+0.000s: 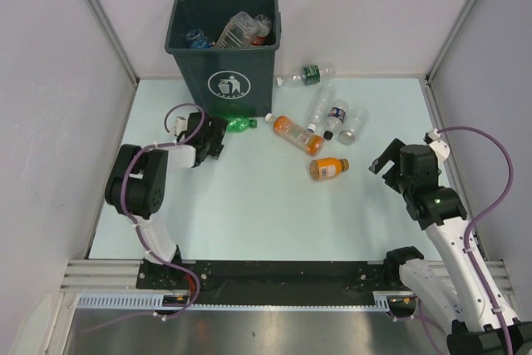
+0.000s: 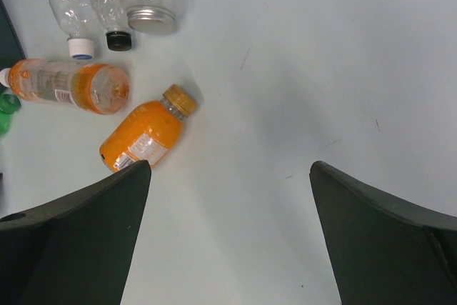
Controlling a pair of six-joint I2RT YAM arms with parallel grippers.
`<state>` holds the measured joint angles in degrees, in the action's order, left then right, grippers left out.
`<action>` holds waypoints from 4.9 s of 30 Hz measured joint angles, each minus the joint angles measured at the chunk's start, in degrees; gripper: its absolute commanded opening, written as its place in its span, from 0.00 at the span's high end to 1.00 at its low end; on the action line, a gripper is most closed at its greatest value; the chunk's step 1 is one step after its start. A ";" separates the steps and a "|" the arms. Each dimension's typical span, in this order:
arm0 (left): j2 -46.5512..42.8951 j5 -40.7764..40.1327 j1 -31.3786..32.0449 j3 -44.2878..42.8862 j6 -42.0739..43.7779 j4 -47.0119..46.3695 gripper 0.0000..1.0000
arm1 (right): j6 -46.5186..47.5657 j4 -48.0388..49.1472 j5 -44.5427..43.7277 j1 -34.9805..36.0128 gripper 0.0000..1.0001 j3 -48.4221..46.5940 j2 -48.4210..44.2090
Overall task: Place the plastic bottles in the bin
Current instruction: Pick up the plastic bottle at the center of the board, then place the plastic bottle in the trash bin, then pick up the plastic bottle at the center of the board.
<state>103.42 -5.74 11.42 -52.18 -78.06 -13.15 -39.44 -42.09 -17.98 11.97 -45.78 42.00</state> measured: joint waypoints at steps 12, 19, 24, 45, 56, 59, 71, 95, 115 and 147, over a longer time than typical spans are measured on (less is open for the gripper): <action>7.30 -2.19 -0.48 -3.89 -5.55 -8.68 0.09 | 0.02 1.05 -0.63 -0.09 0.01 0.02 1.73; 8.48 -3.50 -0.76 -5.14 -5.70 -7.72 0.31 | 0.00 1.31 -0.61 -0.09 0.02 0.02 1.73; 9.40 -4.28 -0.83 -8.24 -3.93 -4.17 0.49 | 0.00 1.29 -0.61 -0.09 0.02 0.02 1.64; -11.06 -10.27 2.10 -6.25 17.53 8.83 0.99 | -0.02 1.95 0.79 -0.20 0.03 0.02 1.57; -39.23 -14.60 7.13 -4.98 32.74 15.87 1.00 | -0.92 0.83 2.49 -0.20 0.04 0.02 -3.61; -42.80 -15.54 7.10 -7.19 36.70 16.37 1.00 | -1.18 0.31 2.97 -0.20 0.04 0.02 -4.61; -30.32 -19.76 6.01 -28.09 50.84 8.31 0.99 | -2.14 -1.31 3.52 -0.20 0.04 0.02 -6.62; 3.54 -21.29 0.11 -58.16 58.66 3.58 0.00 | -2.84 -1.75 3.41 -0.20 0.00 0.02 -2.47; -32.83 -13.11 0.07 -22.23 48.72 7.43 0.00 | -3.06 -1.60 3.96 -0.09 0.00 0.02 0.63; -66.40 -4.55 -0.66 10.75 56.11 40.74 0.00 | -8.55 19.28 8.02 4.83 0.04 3.04 27.34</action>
<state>37.01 -10.28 10.76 -41.43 -21.96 27.59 -47.99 -22.81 -9.96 16.80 -42.74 69.34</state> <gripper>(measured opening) 0.996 0.978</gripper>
